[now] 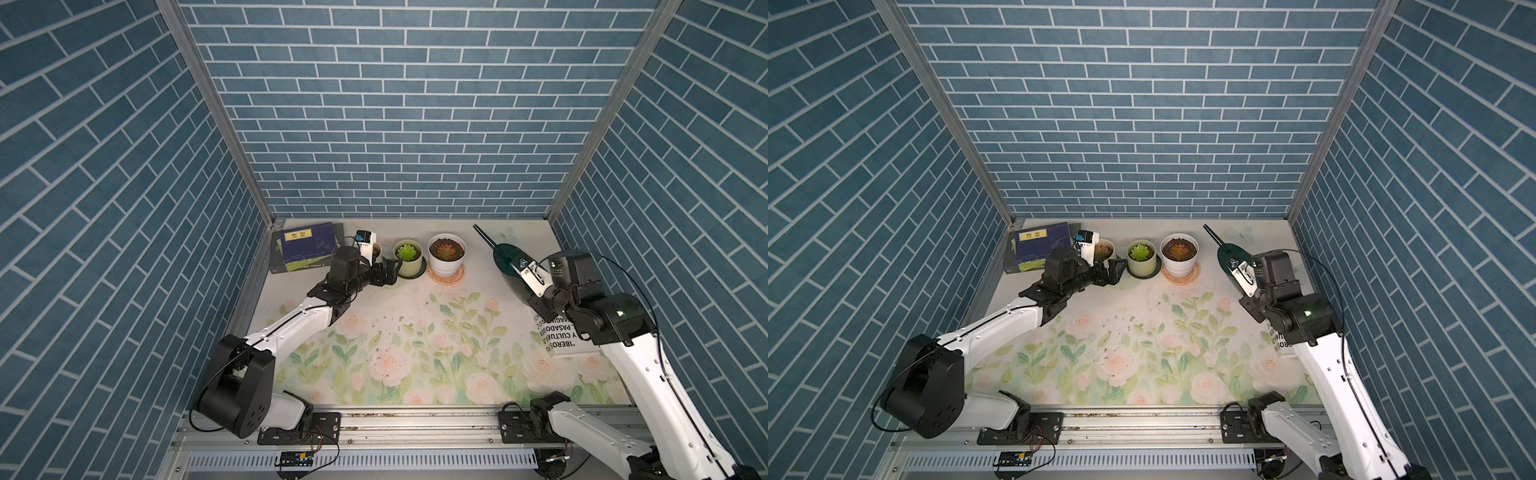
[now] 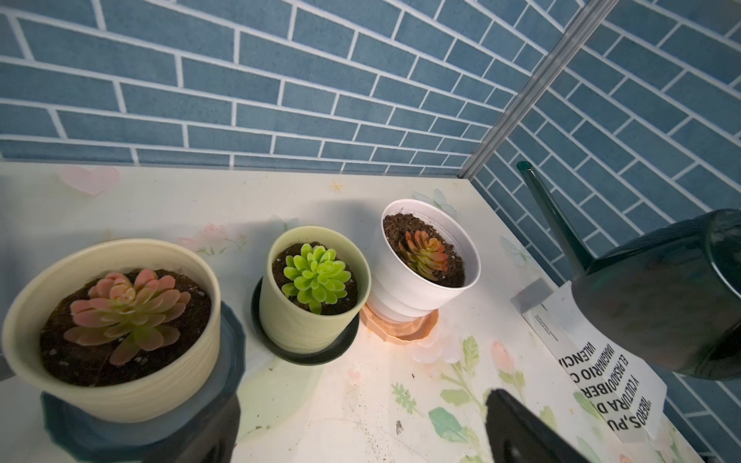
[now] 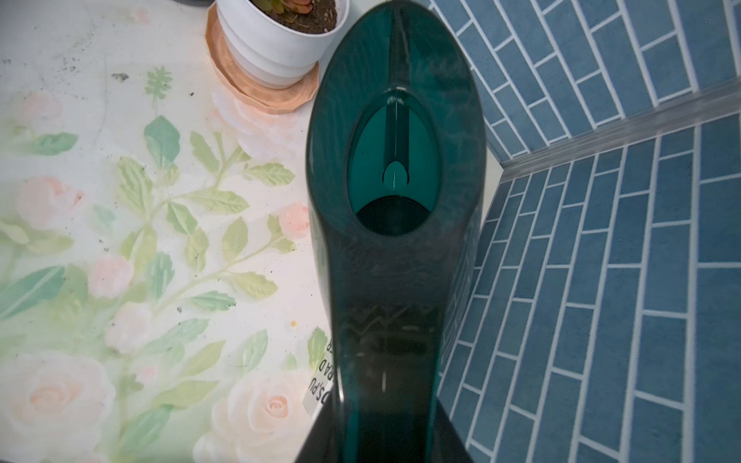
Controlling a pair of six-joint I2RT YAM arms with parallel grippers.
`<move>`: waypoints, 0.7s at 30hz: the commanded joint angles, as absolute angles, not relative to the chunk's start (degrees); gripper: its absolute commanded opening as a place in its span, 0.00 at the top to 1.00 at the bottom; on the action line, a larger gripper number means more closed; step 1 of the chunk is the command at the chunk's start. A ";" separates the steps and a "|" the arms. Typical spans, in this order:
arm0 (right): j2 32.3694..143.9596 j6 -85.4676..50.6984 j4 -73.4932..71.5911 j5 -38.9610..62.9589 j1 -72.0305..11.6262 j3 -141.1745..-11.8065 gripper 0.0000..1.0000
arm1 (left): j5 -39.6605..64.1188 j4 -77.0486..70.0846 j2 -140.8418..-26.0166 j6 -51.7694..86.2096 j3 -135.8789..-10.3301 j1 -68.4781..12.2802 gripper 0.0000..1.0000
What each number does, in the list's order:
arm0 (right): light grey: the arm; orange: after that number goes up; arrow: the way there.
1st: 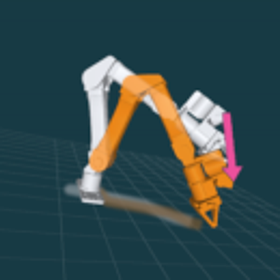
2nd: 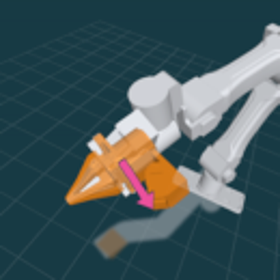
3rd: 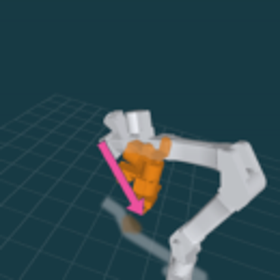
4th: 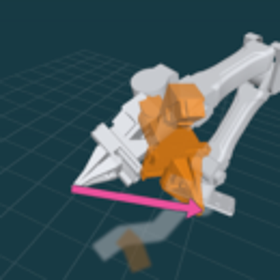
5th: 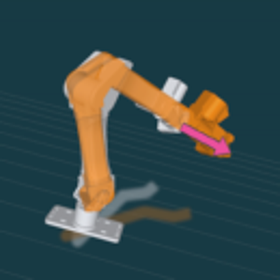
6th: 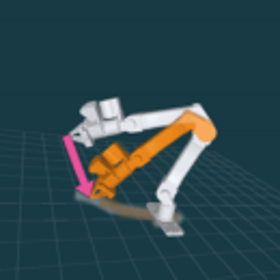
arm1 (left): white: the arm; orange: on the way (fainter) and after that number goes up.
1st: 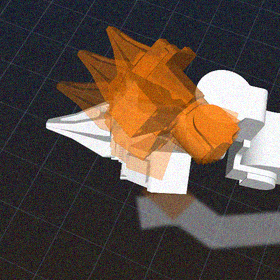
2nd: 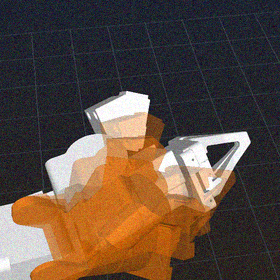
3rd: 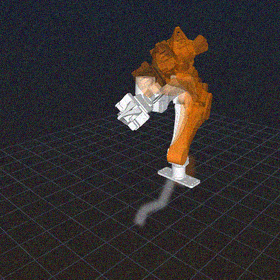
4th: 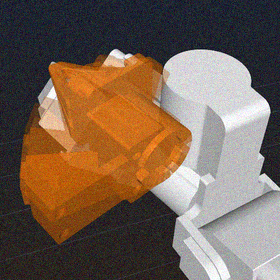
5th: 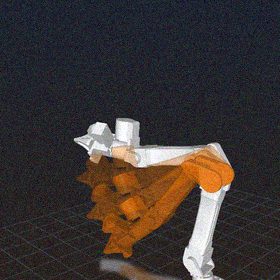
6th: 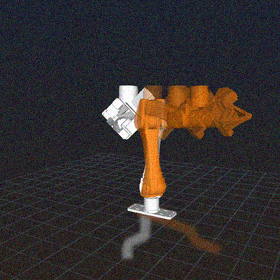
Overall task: Water the succulent around the soil edge
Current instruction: Water the soil of the potted plant with water.
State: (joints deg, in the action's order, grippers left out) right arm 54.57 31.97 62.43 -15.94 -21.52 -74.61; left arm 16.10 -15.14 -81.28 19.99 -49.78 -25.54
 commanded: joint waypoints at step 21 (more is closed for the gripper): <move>62.93 43.71 70.49 -24.21 -30.99 -84.20 1.00 | 15.72 -12.92 -81.04 18.18 -50.10 -25.92 0.00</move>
